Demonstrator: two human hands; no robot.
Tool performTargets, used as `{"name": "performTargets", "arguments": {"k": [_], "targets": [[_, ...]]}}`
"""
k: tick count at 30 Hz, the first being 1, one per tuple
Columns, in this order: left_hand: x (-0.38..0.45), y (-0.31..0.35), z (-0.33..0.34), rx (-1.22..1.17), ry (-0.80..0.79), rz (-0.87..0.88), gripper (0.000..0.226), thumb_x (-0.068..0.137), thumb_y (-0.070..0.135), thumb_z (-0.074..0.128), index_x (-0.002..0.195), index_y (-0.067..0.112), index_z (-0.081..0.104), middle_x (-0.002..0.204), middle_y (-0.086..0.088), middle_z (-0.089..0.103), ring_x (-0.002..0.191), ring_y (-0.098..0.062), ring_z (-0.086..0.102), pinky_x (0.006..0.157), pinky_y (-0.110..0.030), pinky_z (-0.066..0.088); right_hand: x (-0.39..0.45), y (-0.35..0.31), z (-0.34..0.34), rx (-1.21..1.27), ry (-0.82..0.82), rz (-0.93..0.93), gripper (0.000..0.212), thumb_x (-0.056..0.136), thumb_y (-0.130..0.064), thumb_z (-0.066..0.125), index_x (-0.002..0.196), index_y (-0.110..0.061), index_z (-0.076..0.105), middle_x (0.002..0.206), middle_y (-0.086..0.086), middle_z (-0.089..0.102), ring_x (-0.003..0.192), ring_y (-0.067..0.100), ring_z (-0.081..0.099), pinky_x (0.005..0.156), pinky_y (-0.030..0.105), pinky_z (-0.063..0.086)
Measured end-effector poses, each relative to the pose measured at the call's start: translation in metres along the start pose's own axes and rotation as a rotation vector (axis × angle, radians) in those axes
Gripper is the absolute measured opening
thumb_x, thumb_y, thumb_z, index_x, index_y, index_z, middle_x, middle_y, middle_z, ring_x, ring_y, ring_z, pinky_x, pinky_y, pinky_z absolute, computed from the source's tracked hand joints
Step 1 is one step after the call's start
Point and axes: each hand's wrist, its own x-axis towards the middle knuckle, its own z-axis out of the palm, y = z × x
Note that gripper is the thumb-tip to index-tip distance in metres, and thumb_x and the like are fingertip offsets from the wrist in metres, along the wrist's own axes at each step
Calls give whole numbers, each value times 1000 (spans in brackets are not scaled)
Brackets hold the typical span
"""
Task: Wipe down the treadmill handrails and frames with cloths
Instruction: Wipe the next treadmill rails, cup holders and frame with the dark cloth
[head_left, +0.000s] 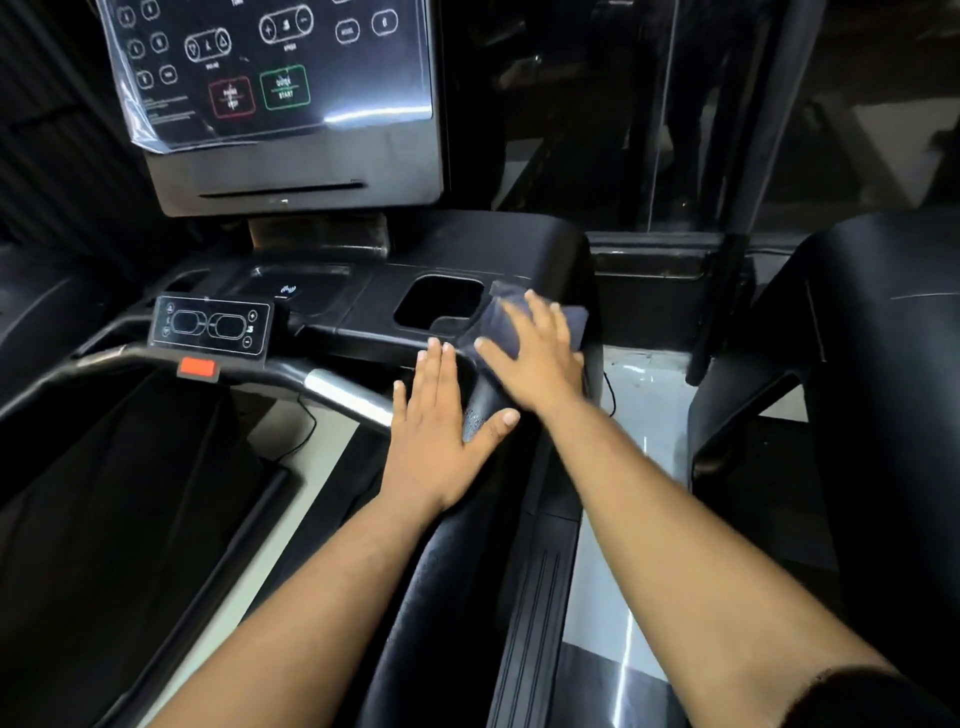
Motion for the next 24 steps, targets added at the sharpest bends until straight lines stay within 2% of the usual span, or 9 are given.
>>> {"name": "performTargets", "arguments": {"k": [2,4,6,9,12,18,20,22,24], "targets": [[-5,-4,-2,-116,23,6,114,80,84,27,164,12,1,172,-1,-6,156,-9,-13,129,-45,-4,-55,-5,19,9,25,-100,73,84,-69,55,149,-57,25,169,-19,9,156,11,-1,107,70,29],[-12,-9,-2,-197,24,13,113,81,82,32,164,11,3,172,0,-3,153,-5,-12,129,-42,-4,-109,-3,35,32,62,-191,75,80,-54,56,146,-56,20,166,-23,8,154,4,-1,102,70,34],[-24,-13,-2,-231,13,28,112,82,82,34,164,12,2,172,2,-4,152,-3,-13,129,-41,-4,-125,1,36,40,47,-230,76,80,-54,57,147,-57,21,166,-24,8,155,4,-1,103,68,35],[-44,-16,-5,-216,-46,23,113,81,85,30,164,15,-2,170,6,-10,151,-2,-17,129,-44,-3,-87,-3,12,96,-1,-126,75,87,-69,60,152,-56,26,170,-17,9,157,10,0,115,64,27],[-65,-18,-10,-132,-124,10,116,78,89,25,163,18,-8,170,5,-14,150,-1,-21,129,-44,-6,-66,-16,0,133,4,65,73,92,-68,56,156,-50,26,172,-12,4,158,17,-1,117,66,25],[-106,-23,-13,-26,-143,71,121,76,97,21,162,21,-18,162,13,-30,149,-1,-31,125,-33,-14,-165,-17,41,49,30,-179,73,79,-76,48,144,-58,22,166,-24,11,156,6,-3,104,64,31],[-116,-25,-14,1,-162,62,123,73,100,16,161,22,-21,162,12,-32,149,-1,-32,123,-32,-15,-158,-12,37,73,35,-206,73,79,-75,52,145,-58,27,166,-23,16,156,6,1,107,63,32],[-119,-24,-16,28,-172,49,122,74,99,16,160,22,-23,161,12,-34,150,-2,-32,125,-35,-14,-124,-14,20,132,28,-123,71,84,-71,55,150,-55,33,169,-16,17,157,12,4,114,64,30],[-123,-20,-18,37,-175,43,120,76,96,20,160,21,-23,162,12,-32,150,-3,-31,126,-37,-12,-93,-21,2,154,-10,30,70,92,-66,58,155,-50,30,171,-11,9,158,17,1,117,66,26]]}}
